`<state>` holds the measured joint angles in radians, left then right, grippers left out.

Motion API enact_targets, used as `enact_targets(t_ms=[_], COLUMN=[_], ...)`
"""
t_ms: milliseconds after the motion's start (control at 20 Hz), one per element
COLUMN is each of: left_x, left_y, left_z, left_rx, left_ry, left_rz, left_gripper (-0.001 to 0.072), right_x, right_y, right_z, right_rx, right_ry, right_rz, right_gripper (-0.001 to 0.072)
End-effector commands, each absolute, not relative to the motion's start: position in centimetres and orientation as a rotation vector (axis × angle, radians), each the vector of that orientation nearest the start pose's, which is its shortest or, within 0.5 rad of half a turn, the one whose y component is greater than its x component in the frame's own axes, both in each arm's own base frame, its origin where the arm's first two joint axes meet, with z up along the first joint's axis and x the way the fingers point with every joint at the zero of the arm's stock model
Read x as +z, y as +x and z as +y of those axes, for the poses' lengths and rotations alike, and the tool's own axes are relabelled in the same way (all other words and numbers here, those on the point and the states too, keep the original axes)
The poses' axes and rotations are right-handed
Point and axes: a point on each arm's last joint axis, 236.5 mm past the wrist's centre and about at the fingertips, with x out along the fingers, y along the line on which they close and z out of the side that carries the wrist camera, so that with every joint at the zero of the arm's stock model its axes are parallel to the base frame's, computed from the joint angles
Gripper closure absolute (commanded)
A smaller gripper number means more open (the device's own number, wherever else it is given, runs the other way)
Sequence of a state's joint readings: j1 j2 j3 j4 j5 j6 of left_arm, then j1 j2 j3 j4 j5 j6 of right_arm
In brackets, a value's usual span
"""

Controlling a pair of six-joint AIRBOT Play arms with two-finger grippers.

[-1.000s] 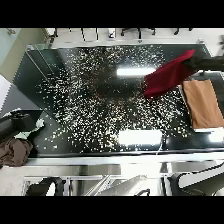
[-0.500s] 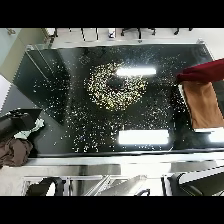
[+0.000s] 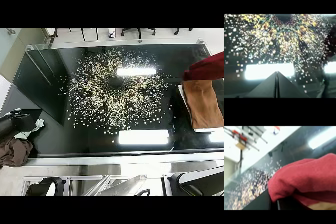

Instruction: Fold the shirts.

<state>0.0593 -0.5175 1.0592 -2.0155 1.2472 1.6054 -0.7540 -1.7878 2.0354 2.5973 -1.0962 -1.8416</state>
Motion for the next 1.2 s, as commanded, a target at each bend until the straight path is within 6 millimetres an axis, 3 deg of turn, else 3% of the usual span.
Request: enact_targets(t_ms=[0,200,400,550,950,1000,1100,1150], left_x=[22.3,21.6,21.5,21.5,21.5,21.5,21.5,21.5], left_y=[25.2,24.4,24.4,24.4,24.4,24.4,24.4,24.4], left_z=[-8.3,-8.5,-8.5,-8.5,-8.5,-8.5,-8.5,-8.5], left_rx=[-0.314,-0.325,-0.319,-0.319,-0.319,-0.319,-0.319,-0.319], left_ry=[-0.270,-0.266,-0.283,-0.283,-0.282,-0.282,-0.282,-0.281], left_rz=[0.702,0.747,0.752,0.753,0.753,0.753,0.753,0.753], left_gripper=[0.0693,0.0694,0.0694,0.0694,0.0694,0.0694,0.0694,0.0694], right_x=[19.2,17.2,13.3,10.4,1.1,0.3,-0.6,-0.7], right_y=[52.4,48.8,42.3,38.9,33.4,32.6,31.0,30.5], right_z=[-24.1,-24.8,-26.2,-24.6,-19.4,-19.2,-19.2,-19.4], right_rx=[0.067,-0.052,-0.296,-0.357,-0.409,-0.422,-0.450,-0.465], right_ry=[0.803,0.922,0.970,1.025,1.220,1.218,1.197,1.190], right_rz=[0.516,0.671,0.900,1.047,1.297,1.330,1.401,1.416], right_gripper=[0.0691,0.0691,0.0691,0.0692,0.0681,0.0637,-0.0006,0.0008])
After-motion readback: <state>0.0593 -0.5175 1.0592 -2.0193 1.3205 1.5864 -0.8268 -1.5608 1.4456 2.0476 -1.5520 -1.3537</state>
